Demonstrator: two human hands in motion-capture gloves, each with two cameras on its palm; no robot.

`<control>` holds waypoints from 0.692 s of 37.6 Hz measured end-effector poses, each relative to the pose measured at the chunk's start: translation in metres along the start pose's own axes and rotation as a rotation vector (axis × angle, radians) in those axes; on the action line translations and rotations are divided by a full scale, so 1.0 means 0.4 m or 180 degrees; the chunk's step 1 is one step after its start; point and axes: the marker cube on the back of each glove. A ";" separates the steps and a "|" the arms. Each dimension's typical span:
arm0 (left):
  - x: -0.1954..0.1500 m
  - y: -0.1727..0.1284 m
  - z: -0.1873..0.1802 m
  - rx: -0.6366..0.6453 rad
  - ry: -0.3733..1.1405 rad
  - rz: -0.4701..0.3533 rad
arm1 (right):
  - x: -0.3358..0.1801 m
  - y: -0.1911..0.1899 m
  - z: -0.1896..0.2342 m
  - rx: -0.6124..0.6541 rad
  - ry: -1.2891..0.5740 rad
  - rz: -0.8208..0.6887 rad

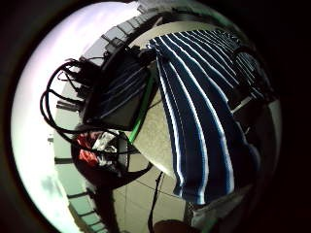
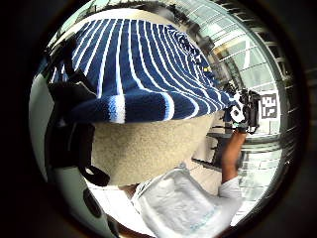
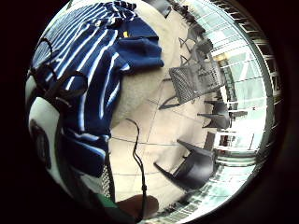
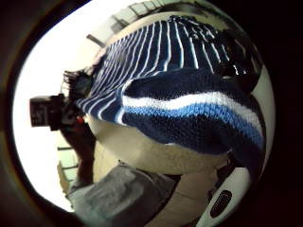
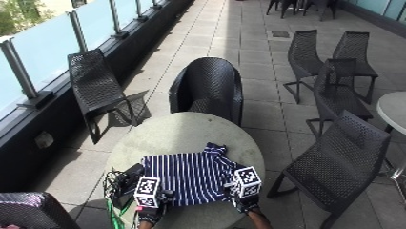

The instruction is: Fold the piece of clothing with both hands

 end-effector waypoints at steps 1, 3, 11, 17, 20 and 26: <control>0.000 0.005 -0.028 -0.0076 0.0004 0.0075 | 0.000 0.006 -0.031 -0.0074 -0.0013 -0.0043; 0.002 0.006 -0.087 -0.0206 -0.0002 0.0218 | 0.003 0.005 -0.097 -0.0197 -0.0014 -0.0121; -0.002 -0.165 -0.242 -0.0340 -0.0266 0.0061 | 0.031 -0.205 -0.254 -0.0104 0.0041 0.0185; -0.035 -0.412 -0.201 -0.0104 -0.0752 -0.0569 | 0.022 -0.418 -0.251 -0.0011 0.0427 0.0686; -0.041 -0.477 -0.161 -0.0126 -0.0956 -0.0707 | 0.003 -0.457 -0.260 0.0025 0.0756 0.0876; -0.029 -0.469 -0.123 -0.0060 -0.1137 -0.0770 | -0.006 -0.556 -0.176 0.0349 0.1062 0.0989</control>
